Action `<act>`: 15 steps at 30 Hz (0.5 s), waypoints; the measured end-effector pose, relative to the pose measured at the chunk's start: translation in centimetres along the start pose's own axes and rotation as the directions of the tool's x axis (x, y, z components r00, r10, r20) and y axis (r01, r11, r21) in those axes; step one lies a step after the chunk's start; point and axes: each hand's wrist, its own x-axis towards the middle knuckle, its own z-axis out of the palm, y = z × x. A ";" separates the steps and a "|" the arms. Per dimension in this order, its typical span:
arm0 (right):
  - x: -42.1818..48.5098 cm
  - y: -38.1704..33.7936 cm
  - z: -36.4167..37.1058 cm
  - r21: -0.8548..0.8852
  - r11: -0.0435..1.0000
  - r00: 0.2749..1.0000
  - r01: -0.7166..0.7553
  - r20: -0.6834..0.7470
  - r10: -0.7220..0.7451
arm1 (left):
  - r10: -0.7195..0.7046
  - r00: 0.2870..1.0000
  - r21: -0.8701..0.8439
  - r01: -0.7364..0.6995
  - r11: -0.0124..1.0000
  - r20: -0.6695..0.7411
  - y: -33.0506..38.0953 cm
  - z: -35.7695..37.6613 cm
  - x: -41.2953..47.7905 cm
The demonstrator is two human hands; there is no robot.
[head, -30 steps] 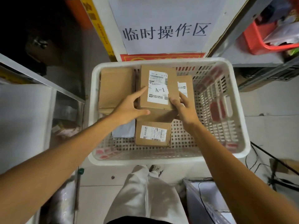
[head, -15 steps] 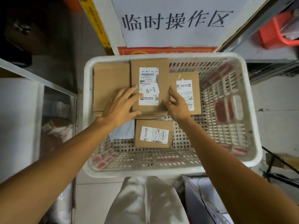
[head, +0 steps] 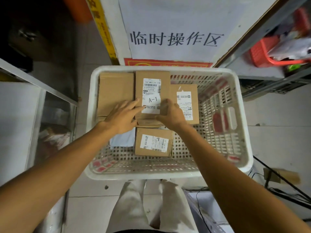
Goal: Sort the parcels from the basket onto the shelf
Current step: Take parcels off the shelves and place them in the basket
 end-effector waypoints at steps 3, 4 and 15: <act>-1.3 -1.1 -0.3 -0.287 0.941 0.982 0.177 -0.007 -0.187 | 0.004 0.998 0.028 -0.006 1.000 0.058 0.8 -0.8 -2.0; -1.7 -1.6 -0.5 -0.293 0.926 0.970 0.237 0.025 -0.240 | -0.004 0.998 0.021 0.003 1.000 0.063 1.1 -1.2 -3.0; -10.8 -13.4 -2.6 -0.032 0.784 0.726 0.620 0.401 -0.558 | -0.501 0.859 -0.157 0.483 0.862 -0.106 3.3 -11.5 -23.6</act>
